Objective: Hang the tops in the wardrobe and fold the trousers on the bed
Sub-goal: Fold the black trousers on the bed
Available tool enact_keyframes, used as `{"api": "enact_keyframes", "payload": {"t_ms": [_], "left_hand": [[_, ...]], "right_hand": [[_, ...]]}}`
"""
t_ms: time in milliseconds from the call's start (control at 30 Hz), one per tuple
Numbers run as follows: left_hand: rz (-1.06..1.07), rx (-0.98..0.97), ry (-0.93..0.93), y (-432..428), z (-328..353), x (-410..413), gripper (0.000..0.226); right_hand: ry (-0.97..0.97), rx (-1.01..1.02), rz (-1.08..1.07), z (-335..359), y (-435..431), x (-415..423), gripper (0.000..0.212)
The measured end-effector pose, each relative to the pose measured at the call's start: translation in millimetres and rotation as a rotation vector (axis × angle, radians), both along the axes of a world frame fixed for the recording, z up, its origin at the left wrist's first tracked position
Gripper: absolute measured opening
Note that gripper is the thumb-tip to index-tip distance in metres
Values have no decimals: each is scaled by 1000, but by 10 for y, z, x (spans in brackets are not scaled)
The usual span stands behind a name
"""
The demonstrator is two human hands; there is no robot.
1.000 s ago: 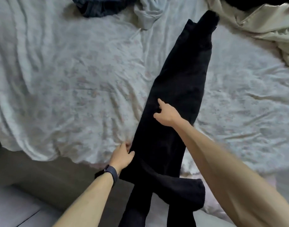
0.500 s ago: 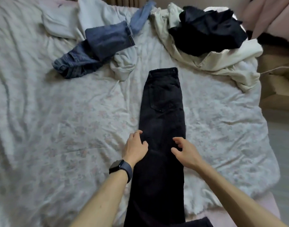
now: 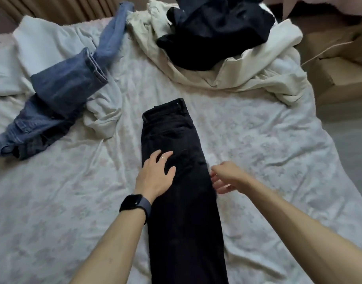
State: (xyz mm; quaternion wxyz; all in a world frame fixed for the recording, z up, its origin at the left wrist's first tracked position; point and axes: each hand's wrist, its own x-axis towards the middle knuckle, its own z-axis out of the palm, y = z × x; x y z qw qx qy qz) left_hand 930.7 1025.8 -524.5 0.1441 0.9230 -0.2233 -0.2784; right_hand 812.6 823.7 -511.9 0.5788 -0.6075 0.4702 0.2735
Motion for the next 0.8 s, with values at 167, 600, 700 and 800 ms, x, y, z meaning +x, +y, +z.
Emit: {"api": "enact_keyframes", "payload": {"t_ms": [167,600,700,800], "left_hand": [[-104,209,94,38,-334,-128,62],[-199,264,210,-230,-106,-218,31],[-93,161,305,-230,-101,-173,15],[-104,115,336,-239,-117,-147,12]], "right_hand": [[14,254,-92,51,390,-479,27],[-147,8,-342,-261,1273,-711,36],[-112,204,-720,-232,1122,-609,41],[-75,275,-930,-274,938,-355,34]]}}
